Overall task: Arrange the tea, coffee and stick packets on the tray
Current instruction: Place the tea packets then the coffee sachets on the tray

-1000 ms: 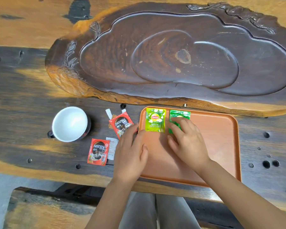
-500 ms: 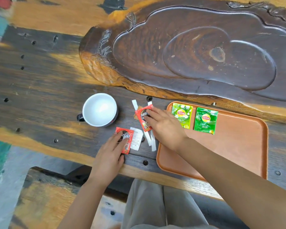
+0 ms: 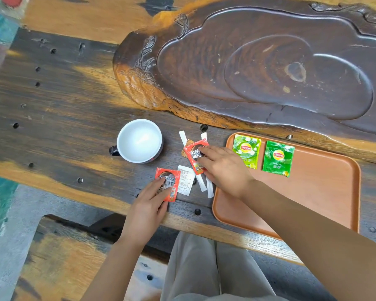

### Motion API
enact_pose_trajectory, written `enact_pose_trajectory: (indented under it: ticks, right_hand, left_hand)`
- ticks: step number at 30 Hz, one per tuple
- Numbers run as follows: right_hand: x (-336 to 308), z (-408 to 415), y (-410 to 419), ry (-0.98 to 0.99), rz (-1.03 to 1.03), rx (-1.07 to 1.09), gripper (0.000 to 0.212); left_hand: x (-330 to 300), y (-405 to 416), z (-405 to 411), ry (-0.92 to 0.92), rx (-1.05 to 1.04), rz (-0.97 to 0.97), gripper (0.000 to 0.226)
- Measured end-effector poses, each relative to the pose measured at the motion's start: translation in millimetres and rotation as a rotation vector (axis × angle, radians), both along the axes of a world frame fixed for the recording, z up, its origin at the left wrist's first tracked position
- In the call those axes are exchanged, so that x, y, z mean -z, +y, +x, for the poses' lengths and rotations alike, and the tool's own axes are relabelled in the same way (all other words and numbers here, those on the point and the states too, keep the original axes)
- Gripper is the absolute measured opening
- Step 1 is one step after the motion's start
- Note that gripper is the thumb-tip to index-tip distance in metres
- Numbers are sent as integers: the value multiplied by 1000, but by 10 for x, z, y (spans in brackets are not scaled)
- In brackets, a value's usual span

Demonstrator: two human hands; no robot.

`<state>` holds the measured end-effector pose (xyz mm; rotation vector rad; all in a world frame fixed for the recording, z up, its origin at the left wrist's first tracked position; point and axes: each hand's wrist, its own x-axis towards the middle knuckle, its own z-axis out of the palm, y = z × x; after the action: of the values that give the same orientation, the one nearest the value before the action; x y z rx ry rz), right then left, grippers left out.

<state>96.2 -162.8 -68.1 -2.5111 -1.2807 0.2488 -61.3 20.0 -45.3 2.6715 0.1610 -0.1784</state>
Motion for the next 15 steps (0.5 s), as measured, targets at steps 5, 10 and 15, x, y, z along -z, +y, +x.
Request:
enact_pose_trajectory:
  ticks: [5,10,15]
  right_hand:
    - [-31,-11,-46,-23,128,4,16]
    - [-275,-49,-112,126,384,322,7]
    - [-607,-168,-581,232,585,757,7]
  left_hand:
    - [-54,-91,-20,-95,-117,-66,28]
    - [-232,-245,0,-241,-354,-156,18]
    - [-460,-564,142,-401,-414,-212,11]
